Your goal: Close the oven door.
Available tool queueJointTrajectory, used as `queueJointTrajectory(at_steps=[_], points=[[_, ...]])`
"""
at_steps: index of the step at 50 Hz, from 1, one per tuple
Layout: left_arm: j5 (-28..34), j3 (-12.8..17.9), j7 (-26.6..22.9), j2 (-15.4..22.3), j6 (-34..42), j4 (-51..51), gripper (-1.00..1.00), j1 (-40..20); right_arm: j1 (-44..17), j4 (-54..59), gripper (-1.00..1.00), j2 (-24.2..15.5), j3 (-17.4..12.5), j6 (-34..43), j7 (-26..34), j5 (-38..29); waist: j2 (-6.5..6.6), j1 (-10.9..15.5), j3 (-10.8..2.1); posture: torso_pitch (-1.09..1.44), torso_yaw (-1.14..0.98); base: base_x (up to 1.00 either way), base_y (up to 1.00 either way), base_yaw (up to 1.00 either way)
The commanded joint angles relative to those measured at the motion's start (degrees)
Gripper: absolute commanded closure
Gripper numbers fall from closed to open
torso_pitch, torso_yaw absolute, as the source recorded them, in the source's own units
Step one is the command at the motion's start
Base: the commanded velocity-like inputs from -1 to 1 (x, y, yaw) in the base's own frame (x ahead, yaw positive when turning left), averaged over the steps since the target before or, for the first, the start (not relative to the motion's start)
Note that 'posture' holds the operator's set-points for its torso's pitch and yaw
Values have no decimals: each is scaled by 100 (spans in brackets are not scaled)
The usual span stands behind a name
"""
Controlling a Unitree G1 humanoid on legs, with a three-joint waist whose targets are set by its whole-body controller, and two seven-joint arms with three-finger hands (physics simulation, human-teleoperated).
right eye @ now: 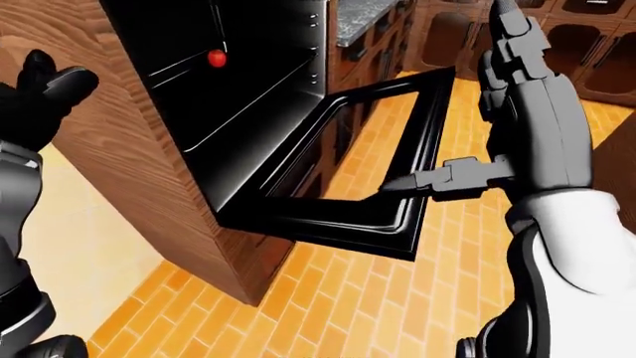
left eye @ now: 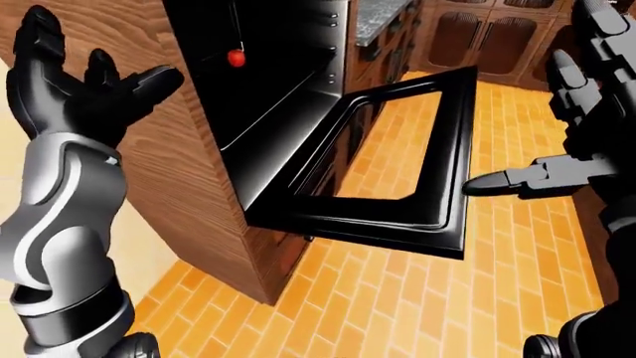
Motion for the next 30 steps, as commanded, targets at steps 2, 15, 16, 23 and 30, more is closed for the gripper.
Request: queueJointTrajectory(at_steps=[2, 15, 16, 23, 30], points=[[-235, 209, 314, 276, -494, -178, -100, -331, -114, -130, -100, -48, -164, -627, 54, 14, 26, -12, -266, 0, 0, 5, -4, 0], [-99, -3, 616, 386, -327, 355, -100, -377, -330, 46, -100, -114, 112, -527, 484, -521, -30, 3, -46, 0, 0, 30, -14, 0], [-83, -4, 620, 368, -330, 380, -100, -384, -248, 80, -100, -191, 134, -719, 492, -574, 39, -22, -36, 0, 0, 0, 0, 0], [285, -144, 258, 347, -85, 796, -100, -326, -202, -5, -100, 210, -111, -179, 675, -202, 186, -87, -139, 0, 0, 0, 0, 0], [1116, -281, -533, 80, -646, 2029, -100, -312, 73, -29, -100, 151, -189, -317, 443, 34, 146, -54, -167, 0, 0, 0, 0, 0]])
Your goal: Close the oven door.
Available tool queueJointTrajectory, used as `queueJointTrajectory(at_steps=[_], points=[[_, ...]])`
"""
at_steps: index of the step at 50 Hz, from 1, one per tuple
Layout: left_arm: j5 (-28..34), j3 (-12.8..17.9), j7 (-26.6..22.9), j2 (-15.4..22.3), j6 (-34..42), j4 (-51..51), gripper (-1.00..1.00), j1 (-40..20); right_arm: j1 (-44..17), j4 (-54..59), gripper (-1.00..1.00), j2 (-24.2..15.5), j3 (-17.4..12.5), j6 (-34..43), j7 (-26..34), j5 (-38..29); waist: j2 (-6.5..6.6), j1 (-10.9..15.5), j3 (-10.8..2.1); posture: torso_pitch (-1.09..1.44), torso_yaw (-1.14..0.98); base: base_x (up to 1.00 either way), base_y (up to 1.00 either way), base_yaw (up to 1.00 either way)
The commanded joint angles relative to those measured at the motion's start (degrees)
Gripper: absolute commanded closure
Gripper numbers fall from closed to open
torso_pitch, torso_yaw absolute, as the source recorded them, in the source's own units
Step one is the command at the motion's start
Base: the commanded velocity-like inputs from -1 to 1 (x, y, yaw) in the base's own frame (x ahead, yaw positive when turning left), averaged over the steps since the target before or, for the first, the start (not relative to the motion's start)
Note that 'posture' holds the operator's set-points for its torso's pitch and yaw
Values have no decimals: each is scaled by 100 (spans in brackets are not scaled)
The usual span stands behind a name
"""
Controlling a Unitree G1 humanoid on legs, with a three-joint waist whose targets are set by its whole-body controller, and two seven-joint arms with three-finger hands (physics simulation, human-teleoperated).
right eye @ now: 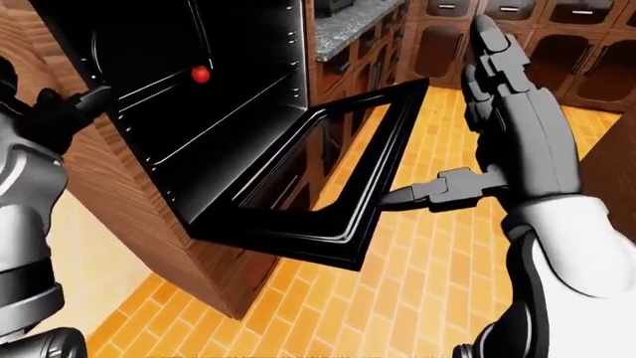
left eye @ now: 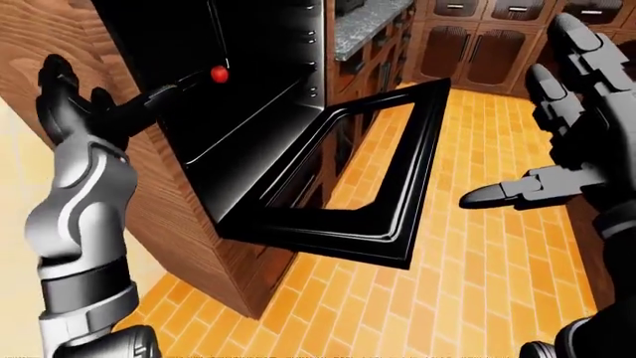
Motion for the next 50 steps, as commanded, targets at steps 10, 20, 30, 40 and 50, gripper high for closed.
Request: queueJointTrajectory(at_steps=[10, 20, 30, 40, 50], points=[[1538, -416, -1633, -382, -1330, 2434, -100, -75, 294, -2, -100, 74, -278, -461, -231, 453, -77, 25, -82, 0, 0, 0, 0, 0], [2451, -529, -1957, -293, -4460, 7206, -100, -683, 457, 30, -100, 35, -285, -648, -375, 629, -193, 31, -199, 0, 0, 0, 0, 0], [2833, -490, -1530, -339, -4566, 7474, -100, -427, 368, 7, -100, -36, -309, -537, -397, 713, -268, 28, -231, 0, 0, 0, 0, 0], [3599, -477, -1388, -747, -4544, 7699, -100, 587, 318, -31, -100, -58, -403, -428, -432, 939, -180, -6, -273, 0, 0, 0, 0, 0], [4208, -373, -1221, -985, -4512, 7770, -100, 1325, 411, -29, -100, -42, -383, -540, -515, 994, -222, -23, -260, 0, 0, 0, 0, 0]])
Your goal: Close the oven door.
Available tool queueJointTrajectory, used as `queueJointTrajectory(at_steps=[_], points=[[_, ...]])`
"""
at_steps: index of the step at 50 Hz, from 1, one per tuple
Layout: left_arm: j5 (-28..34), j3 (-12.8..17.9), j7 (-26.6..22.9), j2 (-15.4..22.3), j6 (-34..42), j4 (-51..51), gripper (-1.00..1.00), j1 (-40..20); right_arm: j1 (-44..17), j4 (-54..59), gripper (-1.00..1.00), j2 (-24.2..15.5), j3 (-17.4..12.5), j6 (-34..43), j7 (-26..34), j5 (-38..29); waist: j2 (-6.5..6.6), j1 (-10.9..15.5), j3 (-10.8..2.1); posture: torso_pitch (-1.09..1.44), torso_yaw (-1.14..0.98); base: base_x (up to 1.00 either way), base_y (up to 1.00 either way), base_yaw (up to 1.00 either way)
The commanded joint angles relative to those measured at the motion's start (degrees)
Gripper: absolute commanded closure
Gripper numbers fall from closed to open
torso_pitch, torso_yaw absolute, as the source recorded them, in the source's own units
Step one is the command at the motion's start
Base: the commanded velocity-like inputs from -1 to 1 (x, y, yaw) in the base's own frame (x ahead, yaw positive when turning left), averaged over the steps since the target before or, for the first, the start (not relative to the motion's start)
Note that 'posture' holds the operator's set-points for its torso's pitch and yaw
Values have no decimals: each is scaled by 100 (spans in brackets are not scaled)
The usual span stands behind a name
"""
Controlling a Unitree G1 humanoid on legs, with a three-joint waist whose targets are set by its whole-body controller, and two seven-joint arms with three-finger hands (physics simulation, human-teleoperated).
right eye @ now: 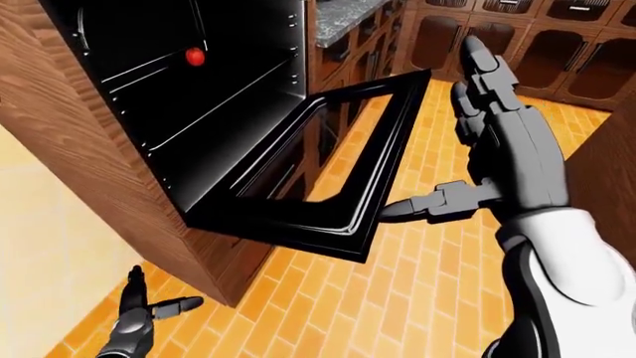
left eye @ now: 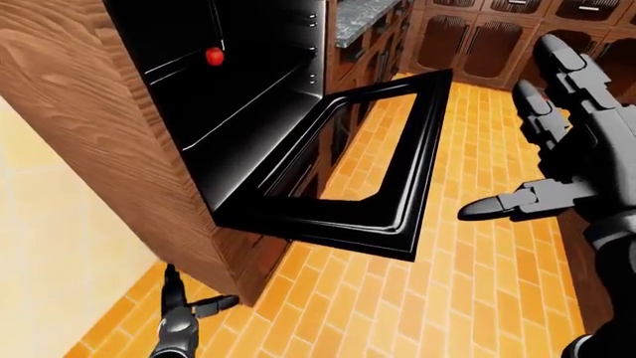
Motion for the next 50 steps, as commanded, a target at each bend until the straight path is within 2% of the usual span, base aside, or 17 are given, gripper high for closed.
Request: queueJointTrajectory(at_steps=[1, 11, 15, 21, 28, 35, 36, 38, 50], points=[[137, 19, 64, 77, -165, -177, -100, -63, -116, -102, -100, -71, -80, -156, -60, -25, 20, -7, -122, 0, 0, 0, 0, 0], [466, 140, 186, -5, 159, -132, -100, 492, -140, -92, -100, -93, -96, -155, -87, 42, 49, -27, -118, 0, 0, 0, 0, 0], [693, 140, 259, -62, 87, -112, -100, 841, -124, -82, -100, -84, -84, -187, -115, 69, 54, -37, -100, 0, 0, 0, 0, 0], [912, 176, 341, -128, 94, -100, -100, 1047, -94, -72, -100, -104, -86, -230, -127, 81, 51, -38, -74, 0, 0, 0, 0, 0], [1168, 165, 397, -155, 383, -94, -100, 1086, -164, -114, -100, -277, 41, -146, -3, -91, 43, -36, -51, 0, 0, 0, 0, 0], [1334, 136, 401, -139, 472, -92, -100, 1076, -207, -168, -100, -282, 88, -96, 182, -306, 43, -42, -18, 0, 0, 2, 0, 0], [1344, 134, 393, -139, 481, -92, -100, 1075, -200, -168, -100, -278, 103, -103, 201, -336, 50, -47, -122, 0, 0, 7, 0, 0], [1342, 148, 400, -141, 474, -93, -100, 1076, -193, -169, -100, -258, 121, -112, 240, -389, 77, -29, -28, 0, 0, 7, 0, 0], [1379, 136, 364, -138, 540, -92, -100, 1069, -280, -217, -100, -235, 208, -27, 429, -621, 97, -42, -9, 0, 0, 6, 0, 0]])
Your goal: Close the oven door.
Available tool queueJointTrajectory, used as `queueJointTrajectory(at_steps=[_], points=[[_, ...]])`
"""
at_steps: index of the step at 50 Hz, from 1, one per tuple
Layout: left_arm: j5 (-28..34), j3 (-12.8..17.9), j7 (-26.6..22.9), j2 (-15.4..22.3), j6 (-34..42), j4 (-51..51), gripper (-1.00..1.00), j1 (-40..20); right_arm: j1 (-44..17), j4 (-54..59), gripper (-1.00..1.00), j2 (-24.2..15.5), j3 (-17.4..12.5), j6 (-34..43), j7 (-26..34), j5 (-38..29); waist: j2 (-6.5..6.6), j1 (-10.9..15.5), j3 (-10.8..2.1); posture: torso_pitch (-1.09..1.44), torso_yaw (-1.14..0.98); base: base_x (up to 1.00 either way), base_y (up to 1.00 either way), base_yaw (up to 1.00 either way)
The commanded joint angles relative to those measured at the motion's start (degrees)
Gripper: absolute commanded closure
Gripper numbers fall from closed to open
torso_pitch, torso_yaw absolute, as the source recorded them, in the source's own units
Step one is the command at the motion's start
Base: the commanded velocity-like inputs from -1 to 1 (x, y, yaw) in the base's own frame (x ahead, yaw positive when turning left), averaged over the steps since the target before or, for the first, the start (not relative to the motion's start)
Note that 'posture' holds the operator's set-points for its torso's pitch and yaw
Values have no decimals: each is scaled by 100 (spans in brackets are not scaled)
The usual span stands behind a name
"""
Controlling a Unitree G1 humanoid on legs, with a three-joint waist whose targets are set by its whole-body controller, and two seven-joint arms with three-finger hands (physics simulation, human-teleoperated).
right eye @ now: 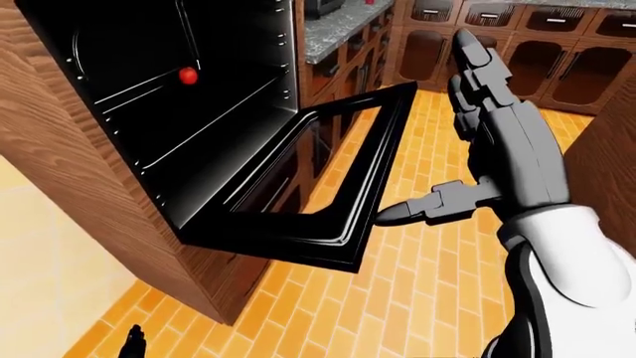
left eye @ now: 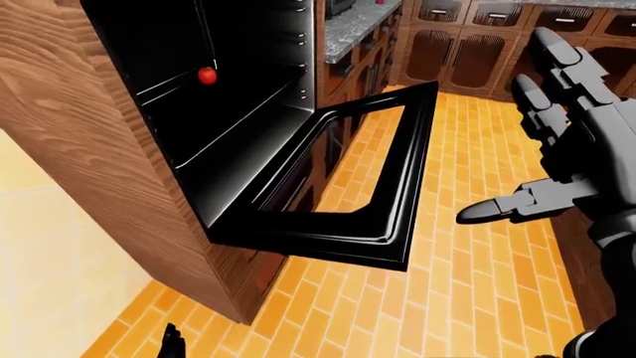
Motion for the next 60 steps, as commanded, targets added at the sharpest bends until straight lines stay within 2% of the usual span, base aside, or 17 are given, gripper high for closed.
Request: queueJointTrajectory(at_steps=[1, 9, 19, 21, 24, 25, 29, 34, 37, 38, 42, 46, 49, 51, 52, 53, 60], points=[[20, 4, 43, 83, -56, -110, -100, -88, -152, -92, -100, -66, -46, -105, -2, -81, 7, 3, -71, 0, 0, 6, 0, 0], [48, -1, 28, 84, -44, -110, -100, -90, -216, -105, -100, -39, 5, -64, 67, -171, 56, 1, -79, 0, 0, 7, 0, 0], [47, 0, 13, 84, -30, -110, -100, -91, -361, -145, -100, -93, 9, 100, 143, -216, -55, -1, -97, 0, 0, 7, 8, 0], [53, -4, 14, 85, -18, -109, -100, -93, -375, -150, -100, -101, 7, 116, 152, -220, -4, -13, -116, 0, 0, 7, 19, 0], [44, 6, 25, 83, -17, -110, -100, -92, -351, -153, -100, -78, 21, 97, 153, -229, 343, -35, -108, 0, 0, 7, 19, 0], [43, 6, 20, 83, -13, -110, -100, -92, -344, -153, -100, -78, 29, 93, 154, -235, 238, -28, -80, 0, 0, 7, 19, 0], [42, 7, 15, 83, -1, -110, -100, -93, -334, -160, -100, -136, 70, 124, 170, -298, 267, 19, -44, 0, 0, 7, 22, 0], [33, 11, 11, 82, 0, -110, -100, -93, -421, -202, -100, -83, 61, 230, 209, -283, -93, 4, -1, 0, 0, 1, 32, 0], [31, 11, 15, 82, 10, -110, -100, -94, -448, -216, -100, -74, 58, 269, 219, -271, -399, 39, -115, 0, 0, 0, 34, 0], [32, 10, 13, 82, 11, -110, -100, -94, -446, -215, -100, -74, 62, 269, 217, -272, -225, -34, -105, 0, 0, 0, 33, 0], [28, 11, 10, 82, 14, -110, -100, -94, -497, -251, -100, -80, 94, 337, 220, -261, -326, -64, -165, 0, 0, 0, 33, 0], [23, 14, 11, 82, 15, -110, -100, -94, -520, -255, -100, -59, 87, 366, 217, -248, -127, -62, -87, 0, 0, 0, 34, 0], [25, 11, 9, 82, 20, -110, -100, -94, -547, -255, -100, -39, 69, 398, 201, -219, 211, -81, -88, 0, 0, 0, 34, 0], [27, 9, 10, 82, 23, -110, -100, -94, -567, -257, -100, -37, 64, 416, 194, -197, 715, -52, -223, 0, 0, 0, 34, 0], [25, 10, 10, 82, 23, -110, -100, -94, -578, -256, -100, -40, 61, 425, 190, -190, 366, -35, -104, 0, 0, 0, 34, 0], [25, 10, 10, 82, 22, -110, -100, -94, -595, -255, -100, -48, 62, 437, 186, -179, 408, -43, -91, 0, 0, 0, 34, 0], [18, 14, 2, 81, 12, -111, -100, -93, -625, -279, -100, -91, 63, 471, 172, -122, 16, -39, -77, 0, 0, 0, 34, 0]])
